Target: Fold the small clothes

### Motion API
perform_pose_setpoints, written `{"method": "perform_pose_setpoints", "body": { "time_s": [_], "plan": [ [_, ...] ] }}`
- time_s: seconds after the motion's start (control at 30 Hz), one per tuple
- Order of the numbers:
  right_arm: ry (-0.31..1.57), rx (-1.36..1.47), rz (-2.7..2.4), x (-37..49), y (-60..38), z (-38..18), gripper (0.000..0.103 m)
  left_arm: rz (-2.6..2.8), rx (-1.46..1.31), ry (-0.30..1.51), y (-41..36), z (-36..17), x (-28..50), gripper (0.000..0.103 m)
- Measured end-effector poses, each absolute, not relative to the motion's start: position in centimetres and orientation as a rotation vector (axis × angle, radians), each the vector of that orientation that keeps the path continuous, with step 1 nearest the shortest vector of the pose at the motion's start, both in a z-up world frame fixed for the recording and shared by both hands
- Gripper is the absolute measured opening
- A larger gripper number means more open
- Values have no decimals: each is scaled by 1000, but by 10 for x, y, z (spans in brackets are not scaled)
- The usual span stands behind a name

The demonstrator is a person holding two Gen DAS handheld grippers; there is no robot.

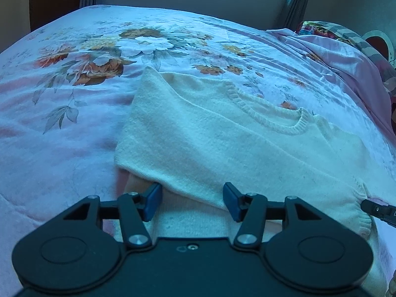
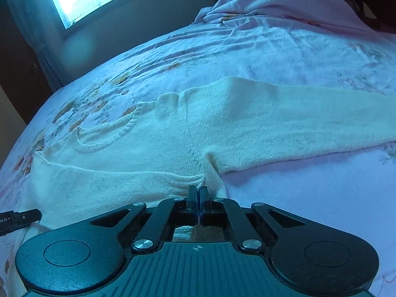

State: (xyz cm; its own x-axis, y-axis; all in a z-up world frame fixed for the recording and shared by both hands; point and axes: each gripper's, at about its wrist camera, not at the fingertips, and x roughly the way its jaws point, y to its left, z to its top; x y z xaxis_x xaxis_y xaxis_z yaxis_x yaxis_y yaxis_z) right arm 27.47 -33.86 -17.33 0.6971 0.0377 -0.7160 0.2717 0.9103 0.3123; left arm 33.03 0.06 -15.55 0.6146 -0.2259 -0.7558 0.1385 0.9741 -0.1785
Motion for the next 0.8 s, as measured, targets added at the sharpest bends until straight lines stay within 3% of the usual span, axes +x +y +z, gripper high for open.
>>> {"method": "perform_pose_setpoints", "body": {
  "time_s": [0.23, 0.43, 0.6, 0.8],
  "plan": [
    [716, 334, -71, 278, -310, -146, 5, -220, -100, 849, -1, -140, 347, 53],
    [851, 106, -60, 314, -277, -185, 5, -226, -145, 907, -5, -159, 422, 53],
    [822, 66, -46, 300, -285, -198, 5, -180, -188, 907, 5, -165, 473, 52],
    [775, 66, -28, 291, -275, -175, 5, -238, -198, 920, 19, -155, 441, 53]
  ]
}}
